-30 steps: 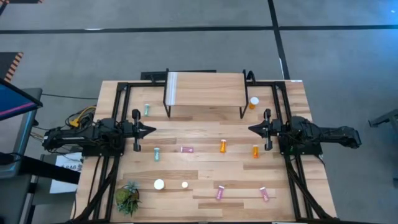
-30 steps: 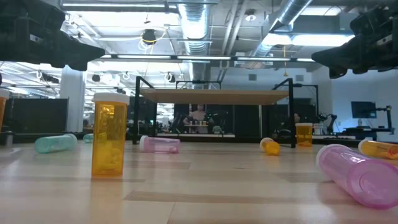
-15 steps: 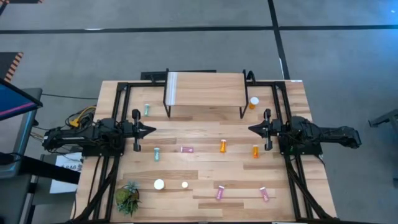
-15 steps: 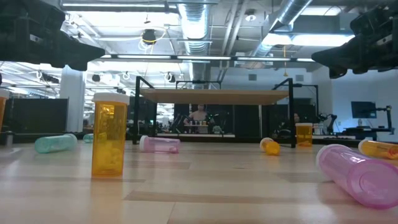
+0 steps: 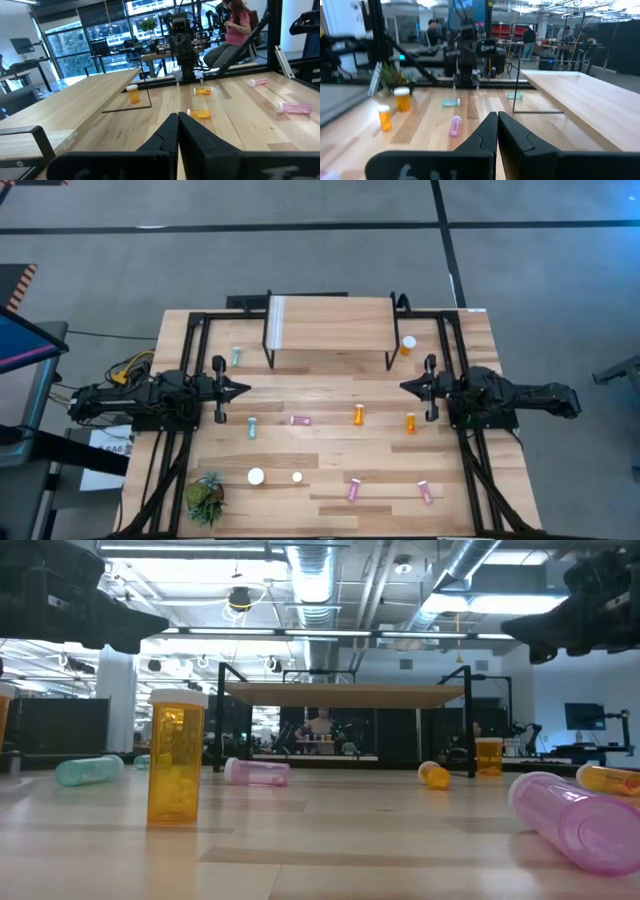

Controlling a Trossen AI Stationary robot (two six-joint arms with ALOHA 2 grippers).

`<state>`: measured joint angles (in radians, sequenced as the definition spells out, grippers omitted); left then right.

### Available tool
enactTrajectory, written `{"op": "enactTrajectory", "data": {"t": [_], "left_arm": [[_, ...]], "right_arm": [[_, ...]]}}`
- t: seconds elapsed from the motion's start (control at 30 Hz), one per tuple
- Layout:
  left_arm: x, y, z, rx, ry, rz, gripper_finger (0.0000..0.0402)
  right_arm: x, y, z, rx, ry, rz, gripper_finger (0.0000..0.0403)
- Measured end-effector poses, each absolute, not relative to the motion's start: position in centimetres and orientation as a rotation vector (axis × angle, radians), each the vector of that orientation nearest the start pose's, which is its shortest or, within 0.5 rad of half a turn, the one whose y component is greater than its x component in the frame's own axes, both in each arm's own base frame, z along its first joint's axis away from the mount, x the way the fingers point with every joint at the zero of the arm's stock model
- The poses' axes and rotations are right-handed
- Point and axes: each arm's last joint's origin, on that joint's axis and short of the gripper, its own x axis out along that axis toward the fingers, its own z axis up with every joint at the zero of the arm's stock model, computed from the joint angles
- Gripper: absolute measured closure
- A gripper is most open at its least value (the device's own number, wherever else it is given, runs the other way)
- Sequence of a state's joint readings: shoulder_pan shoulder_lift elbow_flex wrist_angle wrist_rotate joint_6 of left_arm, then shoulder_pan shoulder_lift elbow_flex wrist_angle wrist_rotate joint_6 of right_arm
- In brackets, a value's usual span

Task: Pick and place medicine bottles onto shelf by color
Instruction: Put the top large orange pill bottle on the shelf

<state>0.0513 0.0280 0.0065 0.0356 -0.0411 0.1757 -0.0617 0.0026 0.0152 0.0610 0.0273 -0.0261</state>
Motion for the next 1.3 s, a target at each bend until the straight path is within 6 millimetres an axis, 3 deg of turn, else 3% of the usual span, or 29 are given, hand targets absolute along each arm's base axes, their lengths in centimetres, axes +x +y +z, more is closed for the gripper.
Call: {"op": "enactTrajectory", "data": {"t": [0.37,0.63,0.93,1.1,1.3], "left_arm": [[9.9,0.6,16.7,0.175,-0.006,0.093,0.0401],[9.9,0.6,16.7,0.175,-0.006,0.093,0.0401],[9.9,0.6,16.7,0.176,-0.006,0.093,0.0401],[9.9,0.6,16.7,0.176,-0.006,0.093,0.0401],[9.9,0.6,16.7,0.175,-0.005,0.093,0.0401]], "right_arm": [[9.0,-0.6,20.4,0.124,-0.380,-0.055,0.0368],[7.9,-0.7,22.4,0.128,-0.620,-0.092,0.0368],[8.0,0.0,24.5,0.233,-0.581,-0.009,0.0368],[7.8,0.3,28.5,0.146,-0.568,-0.110,0.0368],[8.2,0.0,33.3,0.121,-0.290,-0.331,0.0368]]}}
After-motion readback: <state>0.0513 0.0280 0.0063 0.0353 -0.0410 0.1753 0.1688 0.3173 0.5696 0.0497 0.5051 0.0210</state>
